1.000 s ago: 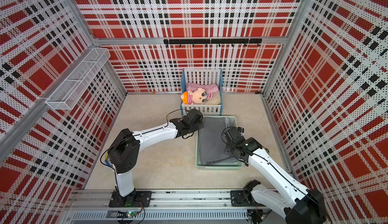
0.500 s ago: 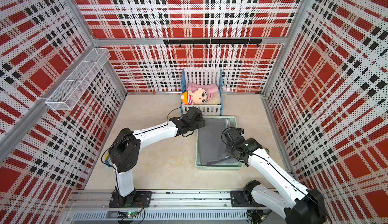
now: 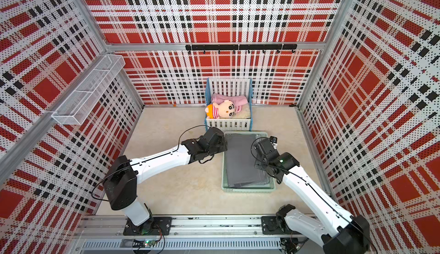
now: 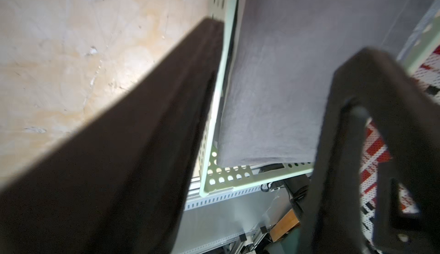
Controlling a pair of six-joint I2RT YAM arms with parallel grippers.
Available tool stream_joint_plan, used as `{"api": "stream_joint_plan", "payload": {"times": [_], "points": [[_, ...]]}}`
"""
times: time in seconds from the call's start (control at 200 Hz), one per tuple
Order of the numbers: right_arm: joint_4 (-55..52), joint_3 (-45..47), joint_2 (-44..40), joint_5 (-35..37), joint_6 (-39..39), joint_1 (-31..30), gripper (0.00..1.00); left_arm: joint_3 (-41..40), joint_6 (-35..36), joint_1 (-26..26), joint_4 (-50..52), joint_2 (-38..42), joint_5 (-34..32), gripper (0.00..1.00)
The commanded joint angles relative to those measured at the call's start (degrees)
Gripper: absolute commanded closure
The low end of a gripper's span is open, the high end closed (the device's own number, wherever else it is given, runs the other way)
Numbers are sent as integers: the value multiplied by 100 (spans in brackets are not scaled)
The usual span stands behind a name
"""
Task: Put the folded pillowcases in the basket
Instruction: Place the pillowcase in the basket, then move the basket to the center of the board.
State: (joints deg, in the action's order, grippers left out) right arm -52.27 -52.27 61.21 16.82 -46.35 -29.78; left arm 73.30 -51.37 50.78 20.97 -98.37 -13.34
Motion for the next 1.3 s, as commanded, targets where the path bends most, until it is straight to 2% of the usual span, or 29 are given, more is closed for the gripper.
{"api": "stream_joint_plan", "payload": {"times": [0.0, 0.06, 0.175, 0.25, 0.371, 0.506, 0.711, 0.771, 0.887, 0.952, 1.077, 1.117, 1.192, 1.242, 1.297], "points": [[900, -53, 527, -118, 162, -2, 79, -39, -124, 240, 90, -281, 123, 56], [1113, -91, 801, -116, 217, -2, 88, -47, -219, 327, 82, -418, 125, 58], [1378, 9, 1106, 36, 324, 1, 100, 70, -391, 411, 181, -700, 144, 67], [1525, 198, 1303, 49, 337, 31, 100, 138, -491, 493, 380, -764, -5, 67], [1765, 600, 1606, -317, 302, 60, 100, 150, -523, 698, 443, -469, -380, 66], [1834, 778, 1663, -356, 247, 60, 100, 17, -606, 738, 537, -63, -561, 57], [1810, 765, 1550, -460, 242, 59, 100, -232, -679, 783, 749, 150, -594, 52], [1750, 692, 1443, -461, 238, 60, 93, -263, -678, 792, 787, 71, -542, 52], [1586, 448, 1255, -410, 300, 60, 62, -221, -678, 818, 888, -178, -450, 52], [1463, 297, 1218, -406, 378, 55, 56, -202, -744, 836, 928, -345, -473, 52], [1326, 116, 1133, -348, 442, 60, 54, -4, -900, 834, 1307, -760, -594, 60], [1315, 95, 1099, -334, 445, 60, 54, 24, -943, 834, 1382, -835, -599, 68], [1313, 91, 1053, -328, 454, 60, 53, 60, -970, 845, 1469, -842, -676, 91], [1299, 81, 1053, -326, 465, 60, 53, 78, -980, 854, 1584, -779, -805, 100], [1298, 70, 1052, -328, 469, 60, 53, 96, -980, 854, 1771, -656, -962, 100]]}}
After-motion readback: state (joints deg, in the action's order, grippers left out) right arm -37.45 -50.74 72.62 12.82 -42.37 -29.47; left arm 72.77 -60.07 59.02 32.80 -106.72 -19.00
